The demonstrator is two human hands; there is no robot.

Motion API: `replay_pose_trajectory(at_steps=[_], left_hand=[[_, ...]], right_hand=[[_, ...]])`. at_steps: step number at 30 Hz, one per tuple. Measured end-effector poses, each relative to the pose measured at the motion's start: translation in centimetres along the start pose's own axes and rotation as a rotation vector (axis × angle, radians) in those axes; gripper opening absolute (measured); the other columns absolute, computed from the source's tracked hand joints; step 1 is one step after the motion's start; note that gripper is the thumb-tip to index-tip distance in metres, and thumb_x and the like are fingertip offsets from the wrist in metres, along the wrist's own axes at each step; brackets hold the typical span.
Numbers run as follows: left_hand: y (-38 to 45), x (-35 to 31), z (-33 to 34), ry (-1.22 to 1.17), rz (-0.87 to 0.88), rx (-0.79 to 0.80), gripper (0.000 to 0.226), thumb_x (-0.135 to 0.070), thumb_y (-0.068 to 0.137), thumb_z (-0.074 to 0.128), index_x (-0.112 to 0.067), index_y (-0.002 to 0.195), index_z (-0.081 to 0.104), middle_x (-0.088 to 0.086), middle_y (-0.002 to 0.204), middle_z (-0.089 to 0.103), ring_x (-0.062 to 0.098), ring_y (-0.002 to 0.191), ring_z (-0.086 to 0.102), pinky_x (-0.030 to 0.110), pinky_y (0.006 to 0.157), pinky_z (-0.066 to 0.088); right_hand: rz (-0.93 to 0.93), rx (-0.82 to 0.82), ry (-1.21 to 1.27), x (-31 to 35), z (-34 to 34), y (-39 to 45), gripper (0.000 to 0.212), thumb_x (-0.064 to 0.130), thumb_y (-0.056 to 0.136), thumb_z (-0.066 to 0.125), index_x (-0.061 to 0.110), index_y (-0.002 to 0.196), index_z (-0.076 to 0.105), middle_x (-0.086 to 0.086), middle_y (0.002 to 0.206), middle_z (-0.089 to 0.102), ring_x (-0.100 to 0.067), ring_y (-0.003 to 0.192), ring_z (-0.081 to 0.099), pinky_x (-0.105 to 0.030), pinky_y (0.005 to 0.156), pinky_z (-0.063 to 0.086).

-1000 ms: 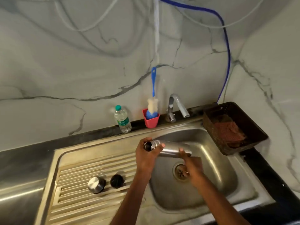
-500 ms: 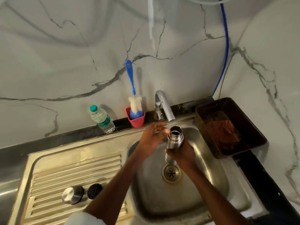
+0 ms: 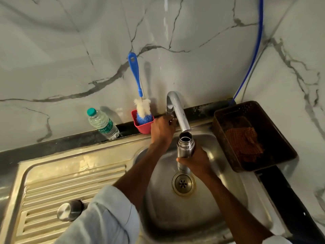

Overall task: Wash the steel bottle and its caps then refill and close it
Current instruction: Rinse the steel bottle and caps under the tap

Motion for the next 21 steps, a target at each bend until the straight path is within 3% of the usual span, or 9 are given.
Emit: replay_pose_trajectory(at_steps=[2, 4, 6, 12, 16, 19, 21], left_hand=[[-0.2, 0.6, 0.1, -0.056, -0.038, -0.034, 0.014, -0.010, 0.090, 0.070, -0.015, 0.079, 0.076, -0.005, 0.068, 0.066, 0.007, 0.055, 0.052, 0.019, 0.055, 0.035], [-0.4, 1.3, 0.5, -0.111, -0.085, -0.053, 0.017, -0.013, 0.091, 0.070, -0.013, 0.074, 0.074, -0.006, 0.064, 0.065, 0.009, 0.055, 0.051, 0.025, 0.054, 0.036], [-0.4, 1.9, 0.8, -0.166, -0.125, -0.075, 0.017, -0.020, 0.094, 0.072, -0.014, 0.079, 0.077, -0.005, 0.069, 0.071, 0.016, 0.064, 0.060, 0.035, 0.061, 0.045], [-0.8, 1.7, 0.7, -0.212, -0.141, -0.067, 0.012, -0.023, 0.098, 0.073, -0.017, 0.101, 0.083, -0.006, 0.085, 0.076, 0.009, 0.071, 0.062, 0.029, 0.069, 0.049], [-2.4, 2.3, 0.1, -0.176, -0.076, 0.005, 0.023, -0.026, 0.099, 0.072, -0.021, 0.122, 0.076, -0.006, 0.106, 0.078, 0.010, 0.088, 0.068, 0.029, 0.078, 0.053], [-5.4, 4.9, -0.9, -0.046, -0.062, 0.029, 0.031, -0.028, 0.100, 0.071, -0.023, 0.130, 0.069, -0.001, 0.123, 0.075, 0.019, 0.108, 0.070, 0.031, 0.087, 0.055], [-7.3, 7.8, -1.5, 0.093, -0.040, 0.052, 0.041, -0.033, 0.099, 0.071, -0.023, 0.138, 0.064, 0.001, 0.139, 0.067, 0.022, 0.124, 0.063, 0.035, 0.098, 0.053]], right_hand=[[0.005, -0.002, -0.004, 0.0, 0.3, 0.2, 0.070, 0.038, 0.052, 0.088, 0.038, 0.117, 0.060, 0.016, 0.097, 0.073, -0.007, 0.091, 0.069, -0.040, 0.089, 0.059], [0.001, -0.008, -0.007, 0.0, 0.7, 0.4, 0.068, 0.034, 0.054, 0.090, 0.039, 0.115, 0.060, 0.017, 0.096, 0.072, -0.007, 0.091, 0.069, -0.038, 0.088, 0.058], [-0.005, -0.013, -0.006, 0.1, 1.0, 0.4, 0.065, 0.031, 0.057, 0.092, 0.039, 0.113, 0.060, 0.017, 0.096, 0.071, -0.009, 0.091, 0.068, -0.034, 0.087, 0.056], [-0.020, -0.003, 0.037, 0.2, 1.5, 0.1, 0.065, 0.027, 0.057, 0.090, 0.037, 0.115, 0.060, 0.018, 0.097, 0.072, -0.005, 0.090, 0.067, -0.031, 0.084, 0.055], [-0.020, 0.045, 0.055, -0.8, 1.4, -0.3, 0.064, 0.023, 0.060, 0.091, 0.044, 0.111, 0.058, 0.018, 0.098, 0.072, 0.001, 0.091, 0.066, -0.030, 0.083, 0.054], [-0.003, 0.046, 0.048, -1.6, 1.3, -0.7, 0.069, 0.030, 0.054, 0.088, 0.040, 0.116, 0.060, 0.015, 0.100, 0.074, -0.007, 0.094, 0.069, -0.035, 0.087, 0.057], [0.001, 0.018, 0.069, -1.8, 1.4, -0.5, 0.069, 0.022, 0.057, 0.091, 0.038, 0.117, 0.060, 0.014, 0.102, 0.073, -0.011, 0.098, 0.070, -0.036, 0.089, 0.057]])
Point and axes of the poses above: each hand's wrist, its own y-axis towards the middle knuckle, its own z-axis out of the palm, x = y × z, the point moved 1 cm from there along y, towards the middle knuckle
